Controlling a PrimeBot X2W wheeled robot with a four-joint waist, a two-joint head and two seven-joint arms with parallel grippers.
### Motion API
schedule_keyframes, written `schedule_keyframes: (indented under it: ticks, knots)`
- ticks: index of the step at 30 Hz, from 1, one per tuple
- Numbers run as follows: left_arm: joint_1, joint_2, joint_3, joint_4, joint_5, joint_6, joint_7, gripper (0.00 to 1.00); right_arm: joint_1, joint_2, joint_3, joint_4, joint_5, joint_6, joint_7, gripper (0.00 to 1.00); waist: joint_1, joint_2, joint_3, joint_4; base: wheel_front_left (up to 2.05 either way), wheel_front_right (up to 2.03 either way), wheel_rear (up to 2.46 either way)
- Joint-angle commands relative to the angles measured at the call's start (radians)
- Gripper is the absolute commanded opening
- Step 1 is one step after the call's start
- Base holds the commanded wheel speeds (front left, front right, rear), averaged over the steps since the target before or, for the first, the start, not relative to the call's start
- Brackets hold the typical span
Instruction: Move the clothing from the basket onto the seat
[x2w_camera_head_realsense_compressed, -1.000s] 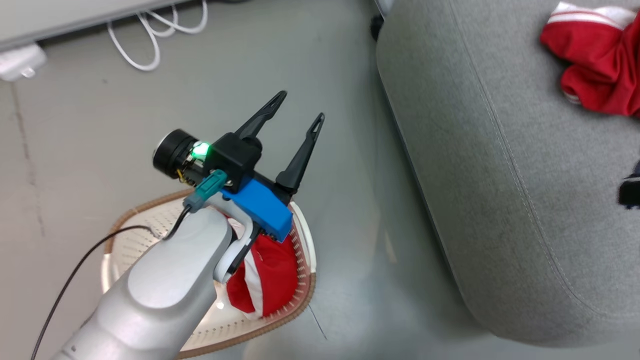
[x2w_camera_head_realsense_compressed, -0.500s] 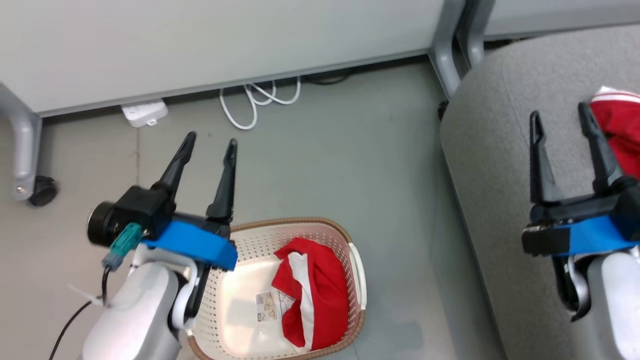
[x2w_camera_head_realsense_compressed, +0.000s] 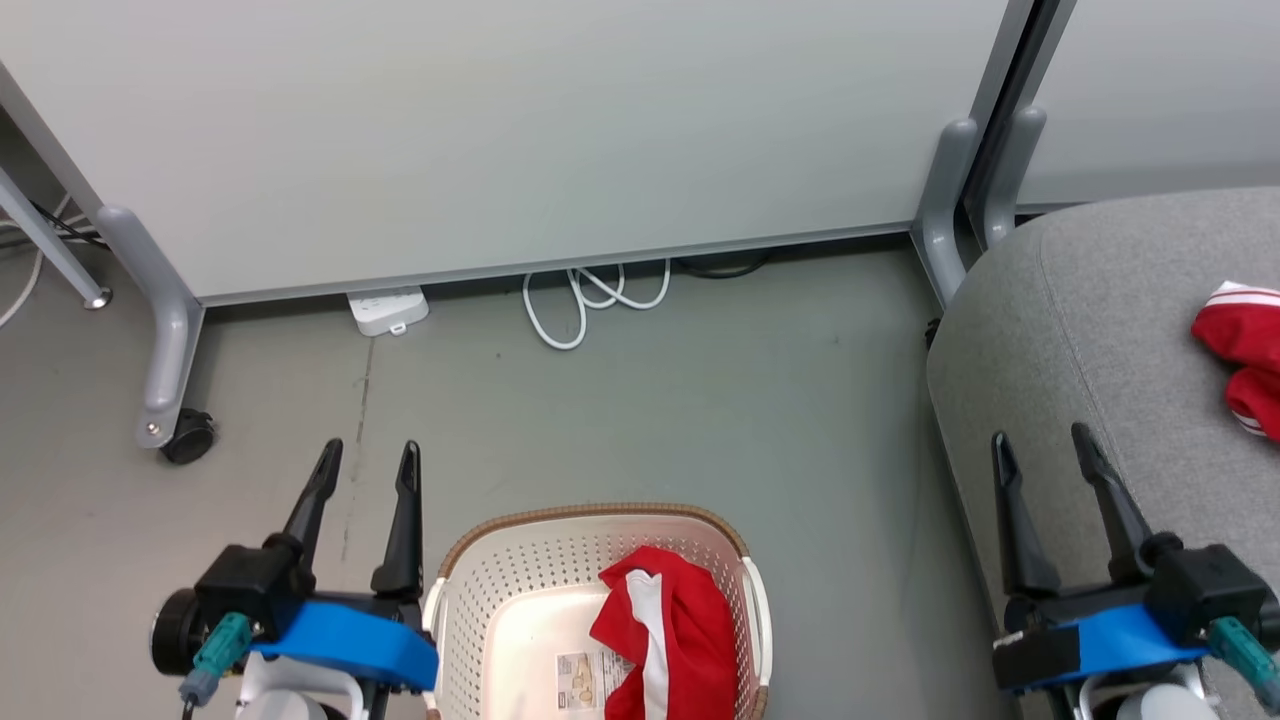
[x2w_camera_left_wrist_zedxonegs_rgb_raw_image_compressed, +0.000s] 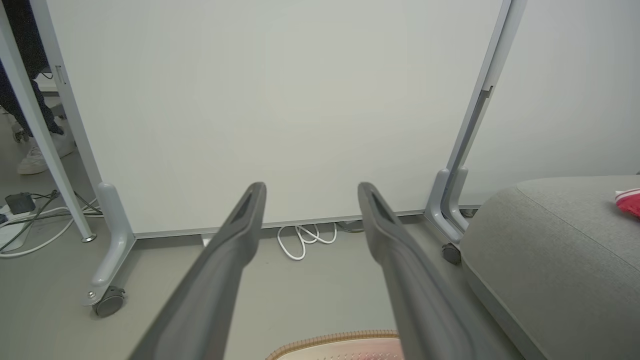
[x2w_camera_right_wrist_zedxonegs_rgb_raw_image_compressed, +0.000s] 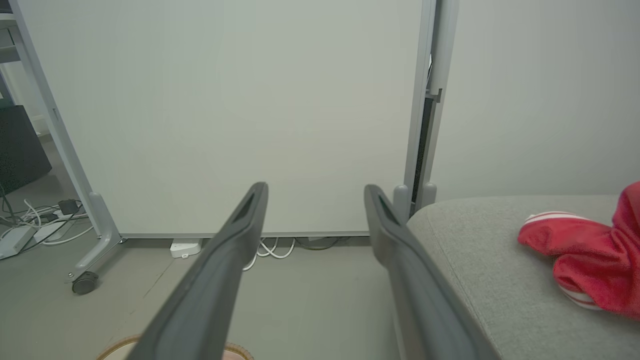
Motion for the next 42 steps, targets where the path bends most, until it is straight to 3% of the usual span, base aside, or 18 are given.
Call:
schedule_keyframes:
  ticks: [1,11,27,42]
  knots:
    - [0.032,-0.012,0.023,-0.001,0.020,-0.015,-0.003,1.00,0.037,0.014,-0.005,0.002,0.006,-0.001,0.000,1.00,0.0002,0.0000,-0.020,0.006,0.00,0.00,0.00]
    - [0.108,-0.060,0.098,0.027,0.080,-0.071,-0.003,1.00,0.120,0.048,-0.022,0.009,0.012,-0.001,0.000,1.00,0.0002,0.0000,-0.062,0.009,0.00,0.00,0.00]
    - [0.106,-0.092,0.137,0.057,0.130,-0.113,-0.003,1.00,0.131,0.065,-0.021,0.015,0.014,-0.001,0.000,1.00,0.0002,0.0000,-0.076,0.005,0.00,0.00,0.00]
    - [-0.190,-0.104,-0.056,0.225,0.127,-0.140,-0.003,1.00,-0.004,0.071,-0.001,-0.009,0.006,-0.001,0.000,1.00,0.0002,0.0000,0.102,-0.089,0.00,0.00,0.00]
